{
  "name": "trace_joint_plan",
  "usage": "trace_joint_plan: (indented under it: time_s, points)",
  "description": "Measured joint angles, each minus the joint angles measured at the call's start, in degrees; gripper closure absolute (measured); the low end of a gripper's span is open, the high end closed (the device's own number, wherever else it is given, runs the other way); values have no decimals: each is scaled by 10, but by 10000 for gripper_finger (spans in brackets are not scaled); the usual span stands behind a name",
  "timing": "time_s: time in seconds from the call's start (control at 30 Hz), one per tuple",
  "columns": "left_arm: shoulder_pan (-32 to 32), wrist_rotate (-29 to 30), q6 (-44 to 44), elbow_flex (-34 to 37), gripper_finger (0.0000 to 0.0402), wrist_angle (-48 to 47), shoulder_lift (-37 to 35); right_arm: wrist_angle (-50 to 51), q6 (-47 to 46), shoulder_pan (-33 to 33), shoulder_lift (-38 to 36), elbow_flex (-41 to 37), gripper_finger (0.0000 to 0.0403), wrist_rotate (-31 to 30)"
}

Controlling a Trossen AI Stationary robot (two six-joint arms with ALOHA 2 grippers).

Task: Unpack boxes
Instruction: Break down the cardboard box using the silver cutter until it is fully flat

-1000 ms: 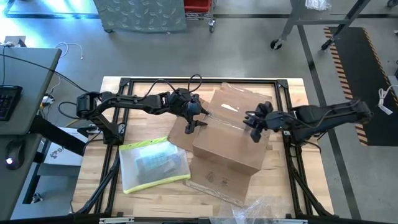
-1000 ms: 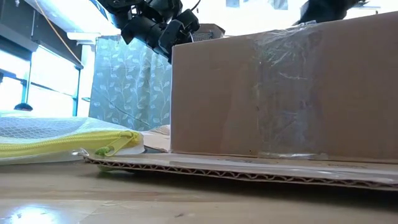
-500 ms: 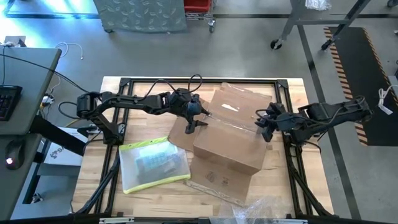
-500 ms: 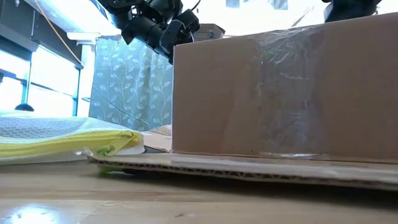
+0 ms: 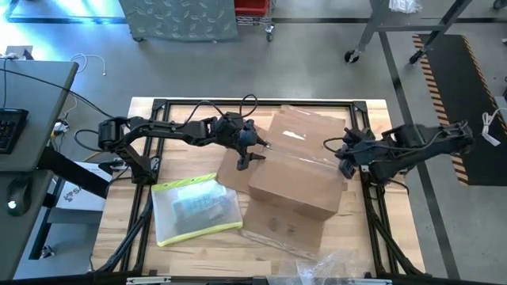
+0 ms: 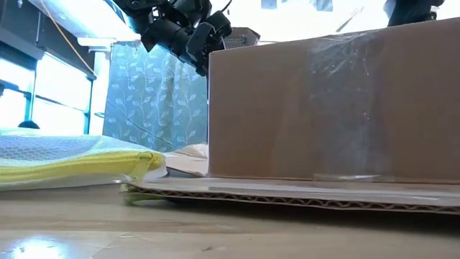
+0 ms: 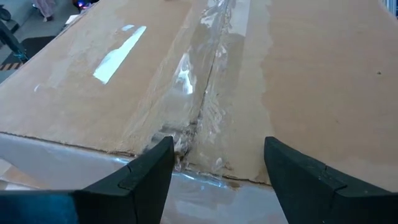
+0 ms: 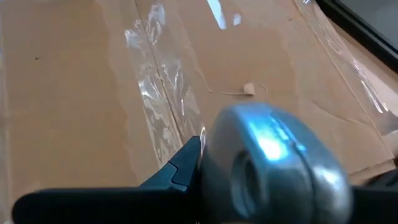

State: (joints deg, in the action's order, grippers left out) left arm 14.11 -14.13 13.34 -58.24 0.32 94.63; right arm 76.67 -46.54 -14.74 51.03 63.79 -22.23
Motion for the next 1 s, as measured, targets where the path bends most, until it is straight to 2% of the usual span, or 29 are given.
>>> trace_joint_plan:
  time_s: [0.37, 0.47, 0.53, 0.6, 0.7, 0.77, 0.87, 1.0]
  points:
    - [0, 0, -13, 0, 170, -1, 0, 52, 21, 0, 19, 46, 347, 26]
    - [2, 24, 1, 13, 170, -83, 7, 70, 58, -1, 12, 47, 347, 4]
    - [1, 61, 10, 14, 170, -107, 30, 29, 66, -3, 10, 43, 347, -46]
    - [-2, 110, 10, 9, 170, -132, 9, 10, 68, -13, 5, 21, 347, -107]
    - [-2, 167, -9, 4, 170, -159, 9, -93, 94, -32, -2, -22, 347, -170]
    - [-6, 177, -25, 14, 173, -190, 10, -160, 120, -45, -7, -59, 347, -189]
    - [-16, 183, -38, -7, 182, -141, -24, -287, 171, -58, -3, -104, 347, -216]
    - [-38, 182, -48, -19, 197, -104, -47, -394, 215, -68, -4, -133, 347, -243]
